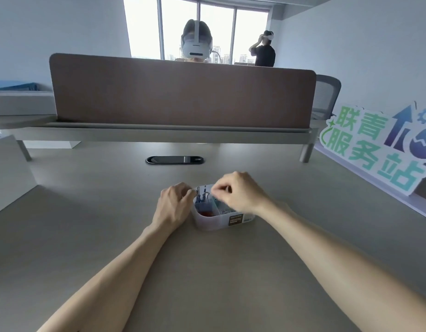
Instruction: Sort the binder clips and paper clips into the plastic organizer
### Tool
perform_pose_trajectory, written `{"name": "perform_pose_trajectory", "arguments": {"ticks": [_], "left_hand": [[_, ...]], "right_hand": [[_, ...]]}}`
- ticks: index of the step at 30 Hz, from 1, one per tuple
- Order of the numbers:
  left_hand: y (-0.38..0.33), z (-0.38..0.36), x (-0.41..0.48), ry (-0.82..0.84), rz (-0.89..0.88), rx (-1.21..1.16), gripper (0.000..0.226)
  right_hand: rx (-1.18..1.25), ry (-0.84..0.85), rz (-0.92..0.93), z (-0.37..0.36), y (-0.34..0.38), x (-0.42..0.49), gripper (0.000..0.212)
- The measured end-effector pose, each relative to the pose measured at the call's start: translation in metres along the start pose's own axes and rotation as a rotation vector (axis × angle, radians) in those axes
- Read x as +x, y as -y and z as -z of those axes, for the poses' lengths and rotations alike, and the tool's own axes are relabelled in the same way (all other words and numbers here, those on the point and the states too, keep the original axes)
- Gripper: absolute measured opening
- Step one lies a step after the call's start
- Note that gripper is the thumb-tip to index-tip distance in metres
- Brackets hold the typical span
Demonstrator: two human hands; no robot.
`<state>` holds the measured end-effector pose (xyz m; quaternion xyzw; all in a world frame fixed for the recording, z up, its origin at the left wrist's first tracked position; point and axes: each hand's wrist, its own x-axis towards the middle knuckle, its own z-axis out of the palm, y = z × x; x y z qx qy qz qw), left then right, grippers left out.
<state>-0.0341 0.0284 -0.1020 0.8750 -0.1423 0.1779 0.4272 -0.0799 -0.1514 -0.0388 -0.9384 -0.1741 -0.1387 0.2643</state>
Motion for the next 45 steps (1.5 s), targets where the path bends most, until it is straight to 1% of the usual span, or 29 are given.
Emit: {"name": "perform_pose_trajectory", "arguments": {"ticks": [2,3,4,5,7,8,10,12,14,16,19,23,26,28,33,35,41,44,45], "left_hand": [[0.0,0.004,-0.002,0.035,0.044,0.116,0.034],[-0.001,0.005,-0.004,0.062,0.046,0.175,0.037],[-0.004,0.006,-0.005,0.084,0.042,0.216,0.038],[-0.006,0.006,-0.005,0.097,0.033,0.249,0.038],[-0.012,0.006,-0.004,0.102,0.019,0.309,0.037],[-0.014,0.006,-0.004,0.096,0.012,0.328,0.038],[-0.018,0.007,-0.003,0.075,-0.021,0.336,0.039],[-0.018,0.011,-0.003,0.039,-0.093,0.336,0.04],[-0.016,0.016,-0.003,-0.004,-0.178,0.347,0.039],[-0.015,0.018,0.0,-0.046,-0.242,0.369,0.037],[-0.013,0.017,0.006,-0.079,-0.277,0.389,0.033],[-0.01,0.014,0.011,-0.075,-0.276,0.4,0.029],[-0.007,0.011,0.022,-0.064,-0.284,0.404,0.032],[-0.003,0.009,0.03,-0.034,-0.257,0.398,0.034],[0.011,-0.003,0.058,0.08,-0.119,0.388,0.036],[0.013,-0.006,0.068,0.102,-0.075,0.384,0.037],[0.016,-0.013,0.088,0.109,-0.03,0.347,0.04],[0.019,-0.016,0.088,0.095,-0.019,0.311,0.041],[0.02,-0.016,0.088,0.103,0.019,0.31,0.042]], "right_hand": [[-0.004,-0.165,-0.141,0.011,-0.017,0.0,0.021],[-0.036,-0.188,-0.232,0.016,-0.027,-0.002,0.023],[-0.066,-0.147,-0.318,0.019,-0.036,-0.005,0.025],[-0.087,-0.064,-0.387,0.019,-0.043,-0.008,0.027],[-0.096,0.082,-0.455,0.016,-0.05,-0.014,0.035],[-0.093,0.1,-0.448,0.015,-0.051,-0.017,0.038],[-0.083,0.047,-0.386,0.017,-0.054,-0.021,0.036],[-0.064,-0.034,-0.271,0.021,-0.053,-0.025,0.032],[-0.057,-0.142,-0.15,0.02,-0.05,-0.029,0.034],[-0.056,-0.24,-0.074,0.016,-0.048,-0.03,0.035],[-0.069,-0.29,-0.019,0.01,-0.052,-0.031,0.032],[-0.056,-0.324,0.009,0.005,-0.06,-0.028,0.032],[-0.039,-0.293,-0.004,0.002,-0.066,-0.018,0.033],[-0.036,-0.265,-0.039,0.002,-0.07,-0.009,0.036],[-0.043,-0.158,-0.151,-0.001,-0.081,0.02,0.031],[-0.052,-0.139,-0.184,-0.002,-0.085,0.029,0.029],[-0.024,-0.17,-0.239,-0.006,-0.095,0.045,0.029],[-0.001,-0.2,-0.245,-0.01,-0.097,0.044,0.036],[0.004,-0.191,-0.279,-0.011,-0.098,0.045,0.039]]}}
